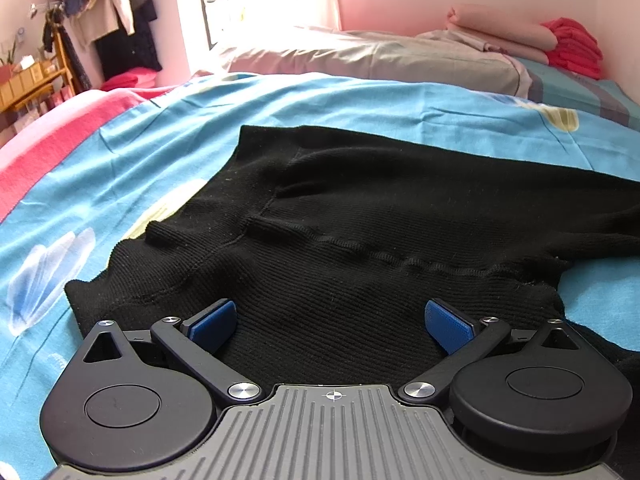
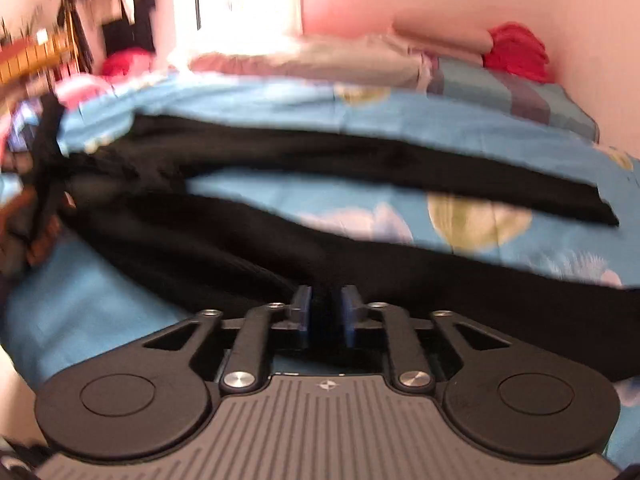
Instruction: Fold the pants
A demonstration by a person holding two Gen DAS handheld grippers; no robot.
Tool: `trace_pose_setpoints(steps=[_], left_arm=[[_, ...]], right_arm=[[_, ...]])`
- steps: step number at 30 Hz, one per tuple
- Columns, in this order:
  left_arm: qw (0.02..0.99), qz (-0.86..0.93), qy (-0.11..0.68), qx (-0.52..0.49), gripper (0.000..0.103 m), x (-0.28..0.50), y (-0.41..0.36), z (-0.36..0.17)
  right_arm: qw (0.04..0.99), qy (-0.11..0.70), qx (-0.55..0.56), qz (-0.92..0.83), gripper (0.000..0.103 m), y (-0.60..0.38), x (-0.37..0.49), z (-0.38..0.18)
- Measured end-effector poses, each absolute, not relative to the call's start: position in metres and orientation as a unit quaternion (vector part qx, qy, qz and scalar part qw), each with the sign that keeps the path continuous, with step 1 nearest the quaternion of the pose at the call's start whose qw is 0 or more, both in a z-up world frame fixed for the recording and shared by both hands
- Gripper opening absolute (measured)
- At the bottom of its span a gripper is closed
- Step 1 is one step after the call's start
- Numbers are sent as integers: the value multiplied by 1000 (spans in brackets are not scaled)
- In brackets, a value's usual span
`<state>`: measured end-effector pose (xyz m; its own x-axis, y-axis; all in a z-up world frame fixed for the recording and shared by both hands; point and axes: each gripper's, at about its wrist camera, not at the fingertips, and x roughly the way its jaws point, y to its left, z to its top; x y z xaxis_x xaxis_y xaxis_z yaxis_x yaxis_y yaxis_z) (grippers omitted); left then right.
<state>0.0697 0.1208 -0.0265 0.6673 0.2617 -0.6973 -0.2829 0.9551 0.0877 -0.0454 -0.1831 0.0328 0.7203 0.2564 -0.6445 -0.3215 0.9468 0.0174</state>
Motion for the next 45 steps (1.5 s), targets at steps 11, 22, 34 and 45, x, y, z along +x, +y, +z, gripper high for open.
trace_pose_setpoints(steps=[11, 22, 34, 45], left_arm=[[913, 150, 379, -14, 103, 69, 120, -27], [913, 151, 378, -12, 103, 70, 121, -27], [915, 161, 369, -28, 103, 67, 128, -26], [919, 203, 331, -67, 103, 34, 170, 13]], right_arm=[[904, 339, -61, 254, 51, -91, 4, 21], [902, 359, -86, 223, 67, -85, 6, 19], [880, 284, -205, 322, 72, -46, -46, 22], [840, 335, -131, 406, 45, -41, -4, 35]])
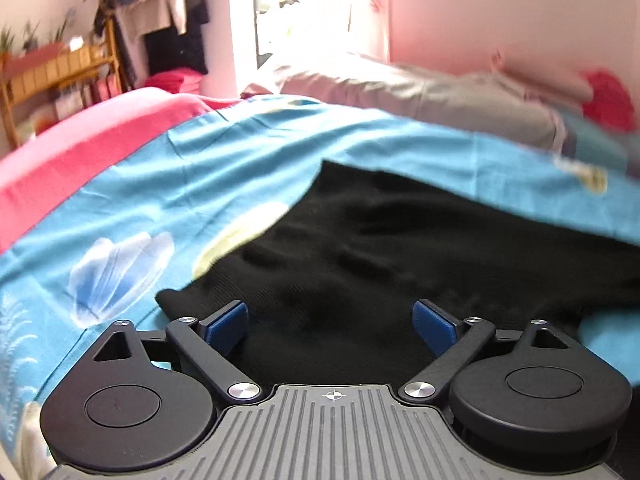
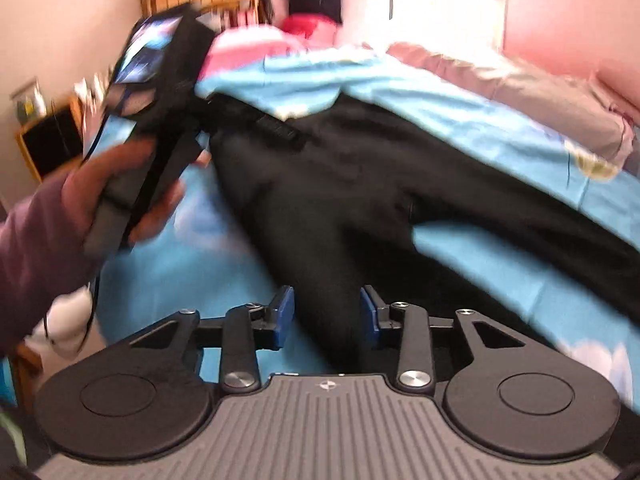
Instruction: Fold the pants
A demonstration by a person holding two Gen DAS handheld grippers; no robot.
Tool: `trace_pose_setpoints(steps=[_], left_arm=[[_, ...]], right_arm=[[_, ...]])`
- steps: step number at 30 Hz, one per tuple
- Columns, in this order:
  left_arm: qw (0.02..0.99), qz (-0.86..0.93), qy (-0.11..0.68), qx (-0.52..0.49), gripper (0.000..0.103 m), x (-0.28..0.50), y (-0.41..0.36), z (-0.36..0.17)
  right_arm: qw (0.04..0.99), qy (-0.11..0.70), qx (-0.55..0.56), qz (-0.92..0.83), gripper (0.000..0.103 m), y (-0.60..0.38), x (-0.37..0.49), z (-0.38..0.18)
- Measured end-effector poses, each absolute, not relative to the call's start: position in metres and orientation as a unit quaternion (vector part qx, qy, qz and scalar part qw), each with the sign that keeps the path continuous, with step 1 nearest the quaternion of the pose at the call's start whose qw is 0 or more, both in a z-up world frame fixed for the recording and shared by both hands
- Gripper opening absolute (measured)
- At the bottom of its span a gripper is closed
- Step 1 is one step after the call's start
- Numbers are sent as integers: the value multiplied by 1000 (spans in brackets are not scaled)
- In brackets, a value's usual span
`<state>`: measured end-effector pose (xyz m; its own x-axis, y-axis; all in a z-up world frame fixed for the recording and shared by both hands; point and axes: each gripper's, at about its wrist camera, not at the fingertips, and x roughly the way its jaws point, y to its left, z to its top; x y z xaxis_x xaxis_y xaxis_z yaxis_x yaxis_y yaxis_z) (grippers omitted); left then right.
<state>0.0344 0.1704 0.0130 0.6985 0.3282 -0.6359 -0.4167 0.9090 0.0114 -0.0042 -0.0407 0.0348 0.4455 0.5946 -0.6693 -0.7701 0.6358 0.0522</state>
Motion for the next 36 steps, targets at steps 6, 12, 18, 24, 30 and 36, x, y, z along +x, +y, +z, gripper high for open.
trace_pose_setpoints(steps=[6, 12, 18, 24, 30, 36], left_arm=[[875, 284, 391, -20, 103, 73, 203, -14], [888, 276, 361, -76, 103, 52, 234, -15], [889, 288, 350, -65, 103, 52, 227, -18], [892, 292, 337, -67, 103, 50, 226, -20], [892, 295, 337, -63, 103, 52, 225, -22], [893, 293, 336, -67, 103, 51, 227, -22]], right_arm=[[833, 332, -115, 427, 46, 19, 34, 14], [768, 321, -164, 530, 50, 41, 2, 20], [815, 303, -122, 478, 49, 54, 81, 55], [824, 382, -118, 400, 30, 107, 169, 4], [845, 378, -92, 368, 41, 143, 208, -16], [837, 404, -90, 359, 53, 123, 194, 2]])
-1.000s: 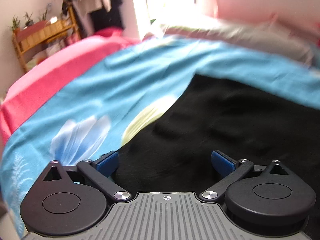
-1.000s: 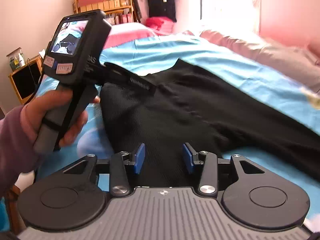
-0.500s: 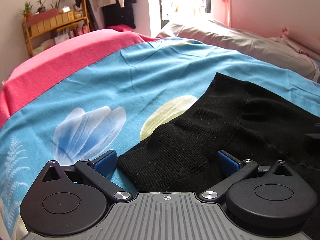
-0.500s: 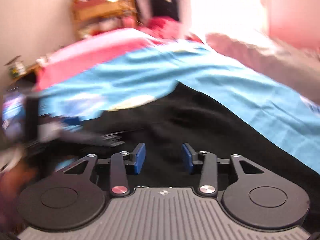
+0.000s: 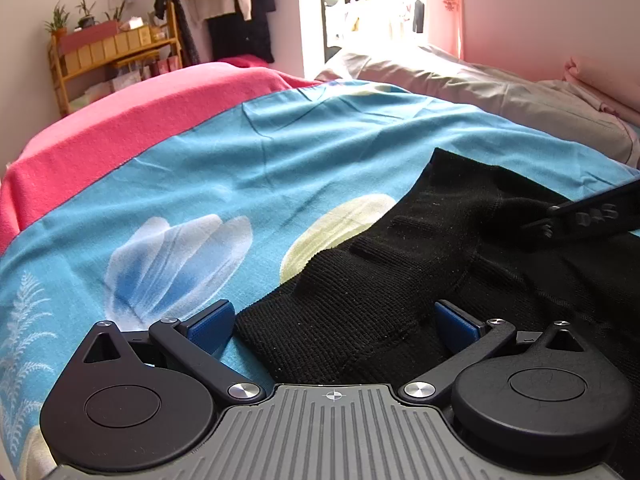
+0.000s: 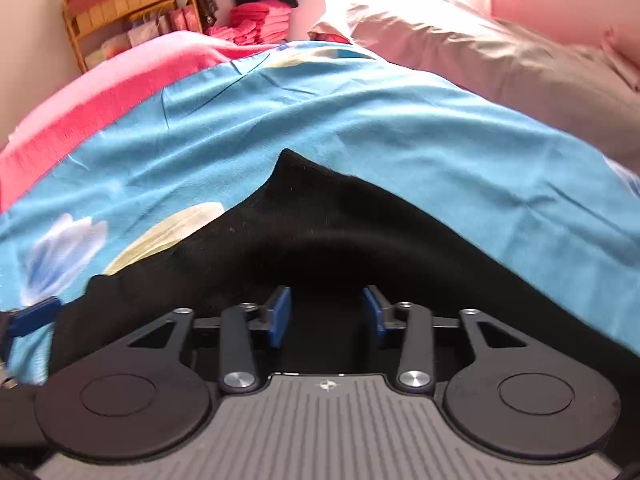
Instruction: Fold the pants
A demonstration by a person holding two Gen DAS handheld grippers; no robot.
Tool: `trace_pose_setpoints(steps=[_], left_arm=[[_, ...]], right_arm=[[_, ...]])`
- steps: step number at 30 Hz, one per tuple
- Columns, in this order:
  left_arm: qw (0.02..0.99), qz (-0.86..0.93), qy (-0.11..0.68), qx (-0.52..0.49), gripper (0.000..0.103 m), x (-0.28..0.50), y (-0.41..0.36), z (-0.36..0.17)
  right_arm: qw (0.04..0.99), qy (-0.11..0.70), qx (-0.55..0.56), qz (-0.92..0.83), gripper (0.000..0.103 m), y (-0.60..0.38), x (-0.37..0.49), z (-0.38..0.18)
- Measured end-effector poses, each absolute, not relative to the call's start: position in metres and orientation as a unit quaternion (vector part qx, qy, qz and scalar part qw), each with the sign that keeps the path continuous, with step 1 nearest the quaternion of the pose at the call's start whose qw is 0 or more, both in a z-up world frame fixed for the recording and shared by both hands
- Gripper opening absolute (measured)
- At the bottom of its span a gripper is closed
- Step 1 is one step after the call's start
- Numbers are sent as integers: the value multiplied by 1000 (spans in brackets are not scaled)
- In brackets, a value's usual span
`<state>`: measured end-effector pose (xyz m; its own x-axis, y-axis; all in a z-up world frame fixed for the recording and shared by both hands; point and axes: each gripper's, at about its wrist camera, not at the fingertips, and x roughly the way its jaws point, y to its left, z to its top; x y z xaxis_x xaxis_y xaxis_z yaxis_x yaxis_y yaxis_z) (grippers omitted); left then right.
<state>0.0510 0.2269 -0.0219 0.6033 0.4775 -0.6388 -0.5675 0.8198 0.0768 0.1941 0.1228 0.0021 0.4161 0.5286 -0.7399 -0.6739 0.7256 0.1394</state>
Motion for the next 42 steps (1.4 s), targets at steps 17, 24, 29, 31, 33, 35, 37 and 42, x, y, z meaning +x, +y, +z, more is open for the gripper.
trace_pose_setpoints(steps=[17, 24, 29, 31, 33, 35, 37, 42], left_arm=[[893, 292, 337, -67, 103, 51, 228, -22], [893, 292, 337, -70, 103, 51, 229, -22], [892, 292, 337, -69, 103, 52, 228, -22], [892, 292, 338, -68, 103, 52, 229, -22], [891, 293, 340, -67, 103, 52, 229, -22], [890, 295, 341, -65, 103, 53, 228, -22], [890, 295, 342, -64, 103, 53, 228, -22], [887, 295, 349, -61, 103, 56, 227, -22]], right_arm=[[865, 448, -38, 222, 61, 6, 230, -20], [897, 397, 40, 191, 71, -85, 215, 17], [898, 419, 82, 109, 21, -189, 231, -7], [894, 414, 138, 104, 16, -234, 233, -2], [908, 382, 170, 34, 57, -277, 227, 5], [916, 375, 136, -34, 30, -308, 224, 2], [909, 380, 170, -35, 15, -341, 216, 3], [926, 332, 146, -99, 49, -365, 148, 38]])
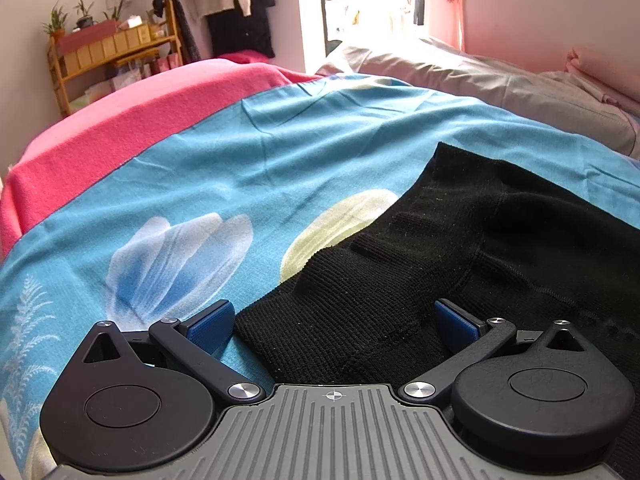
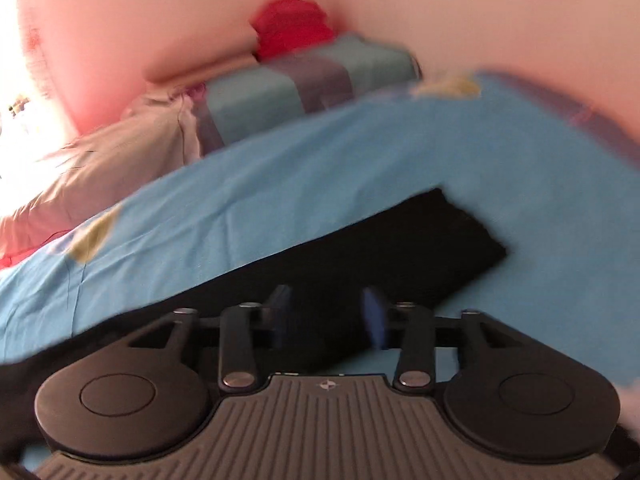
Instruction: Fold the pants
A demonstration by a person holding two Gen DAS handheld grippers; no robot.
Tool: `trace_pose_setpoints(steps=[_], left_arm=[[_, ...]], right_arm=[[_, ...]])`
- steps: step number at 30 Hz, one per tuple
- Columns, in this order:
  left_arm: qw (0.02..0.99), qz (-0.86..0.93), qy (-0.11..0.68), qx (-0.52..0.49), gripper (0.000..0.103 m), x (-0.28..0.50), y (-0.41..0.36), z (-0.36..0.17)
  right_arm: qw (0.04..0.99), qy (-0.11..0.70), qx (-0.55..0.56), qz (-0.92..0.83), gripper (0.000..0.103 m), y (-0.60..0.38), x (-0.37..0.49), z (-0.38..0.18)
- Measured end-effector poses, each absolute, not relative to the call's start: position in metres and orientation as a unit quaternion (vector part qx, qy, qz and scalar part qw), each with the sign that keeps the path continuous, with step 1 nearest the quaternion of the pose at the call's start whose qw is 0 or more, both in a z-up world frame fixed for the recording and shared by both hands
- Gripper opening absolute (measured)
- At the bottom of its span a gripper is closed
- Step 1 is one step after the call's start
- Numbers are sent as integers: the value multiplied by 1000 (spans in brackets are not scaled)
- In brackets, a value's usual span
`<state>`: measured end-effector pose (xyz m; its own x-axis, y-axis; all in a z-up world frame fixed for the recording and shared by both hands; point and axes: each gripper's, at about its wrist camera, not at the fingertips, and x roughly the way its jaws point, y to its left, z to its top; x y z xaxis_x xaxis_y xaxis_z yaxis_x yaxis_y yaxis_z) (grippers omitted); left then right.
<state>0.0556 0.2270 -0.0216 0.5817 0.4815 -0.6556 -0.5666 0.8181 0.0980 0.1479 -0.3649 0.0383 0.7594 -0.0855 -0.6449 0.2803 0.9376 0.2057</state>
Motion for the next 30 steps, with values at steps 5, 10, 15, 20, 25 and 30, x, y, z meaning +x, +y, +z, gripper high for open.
trace_pose_setpoints(steps=[5, 10, 15, 20, 25, 30], left_arm=[[886, 294, 354, -63, 103, 57, 228, -21], [884, 289, 362, -70, 103, 59, 232, -19], [898, 274, 341, -40, 103, 44, 225, 8], [906, 297, 301, -15, 103, 15, 208, 43], [878, 282, 380, -71, 103, -4, 204, 40], [856, 273, 435, -52, 103, -14, 177, 20]], right_arm=[[937, 318, 141, 11, 58, -350, 39, 55], [922, 365, 122, -41, 33, -363, 0, 17], [943, 282, 86, -156, 60, -359, -61, 31], [948, 288, 108, -85, 60, -335, -92, 33], [925, 330, 179, -62, 60, -349, -95, 26], [903, 344, 256, -35, 61, -363, -88, 10]])
